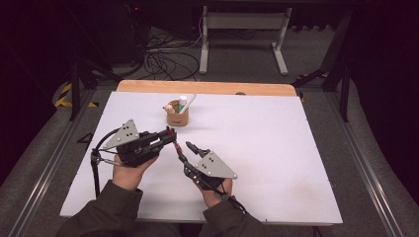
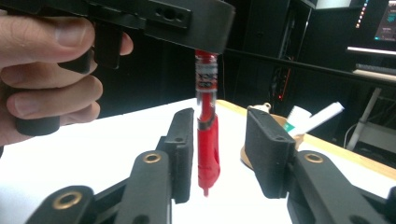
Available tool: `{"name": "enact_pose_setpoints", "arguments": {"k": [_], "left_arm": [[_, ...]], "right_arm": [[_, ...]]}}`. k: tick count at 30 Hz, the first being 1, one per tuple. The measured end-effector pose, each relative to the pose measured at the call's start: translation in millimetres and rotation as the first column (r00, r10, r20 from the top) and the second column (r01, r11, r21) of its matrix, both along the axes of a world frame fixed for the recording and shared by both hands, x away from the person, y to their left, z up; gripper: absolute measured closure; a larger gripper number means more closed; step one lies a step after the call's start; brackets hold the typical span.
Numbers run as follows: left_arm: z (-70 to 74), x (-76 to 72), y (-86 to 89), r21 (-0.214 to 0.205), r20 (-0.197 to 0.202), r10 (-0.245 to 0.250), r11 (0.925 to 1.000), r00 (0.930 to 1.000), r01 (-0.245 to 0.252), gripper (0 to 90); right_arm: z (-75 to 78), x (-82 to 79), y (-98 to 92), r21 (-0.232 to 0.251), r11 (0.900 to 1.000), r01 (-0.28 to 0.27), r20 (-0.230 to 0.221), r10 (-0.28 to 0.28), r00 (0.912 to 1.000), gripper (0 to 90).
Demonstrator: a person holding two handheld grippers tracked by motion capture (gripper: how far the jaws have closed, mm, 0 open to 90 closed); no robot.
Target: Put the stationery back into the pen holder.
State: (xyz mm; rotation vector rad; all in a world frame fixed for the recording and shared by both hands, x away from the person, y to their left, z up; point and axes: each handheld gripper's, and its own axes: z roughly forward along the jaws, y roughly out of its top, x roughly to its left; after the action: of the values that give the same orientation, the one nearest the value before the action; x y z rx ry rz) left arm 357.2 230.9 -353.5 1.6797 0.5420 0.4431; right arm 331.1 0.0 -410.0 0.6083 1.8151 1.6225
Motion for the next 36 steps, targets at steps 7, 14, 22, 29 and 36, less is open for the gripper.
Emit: {"name": "enact_pose_setpoints", "arguments": {"k": [7, 14, 22, 29, 36], "left_arm": [[-0.1, 7.6, -0.7, 0.004, 0.003, 0.023, 0.9997, 0.9997, -0.023, 79.7], [1.3, 16.1, -2.5, 0.018, 0.022, 0.045, 0.9988, 0.9987, -0.045, 79.7], [1.6, 26.7, -5.1, 0.026, 0.027, 0.071, 0.9971, 0.9971, -0.072, 79.7], [0.5, 35.9, -4.4, 0.032, 0.034, 0.104, 0.9939, 0.9940, -0.105, 79.7], [-1.4, 46.0, -2.7, 0.021, 0.038, 0.143, 0.9894, 0.9890, -0.144, 79.7]], "right_arm": [[1.1, 1.0, -18.0, -0.010, 0.9998, 0.014, -0.029, -0.015, 0.9995, 56.1], [0.8, 3.5, -37.5, -0.016, 0.9998, 0.011, -0.069, -0.012, 0.9976, 48.6], [-0.7, 4.4, -58.8, -0.026, 0.9996, 0.011, -0.096, -0.014, 0.9952, 41.4], [-1.0, 6.8, -72.5, -0.030, 0.9995, 0.008, -0.115, -0.012, 0.9934, 36.5], [-0.6, 8.1, -85.2, -0.030, 0.9995, 0.011, -0.126, -0.015, 0.9919, 33.4]]}}
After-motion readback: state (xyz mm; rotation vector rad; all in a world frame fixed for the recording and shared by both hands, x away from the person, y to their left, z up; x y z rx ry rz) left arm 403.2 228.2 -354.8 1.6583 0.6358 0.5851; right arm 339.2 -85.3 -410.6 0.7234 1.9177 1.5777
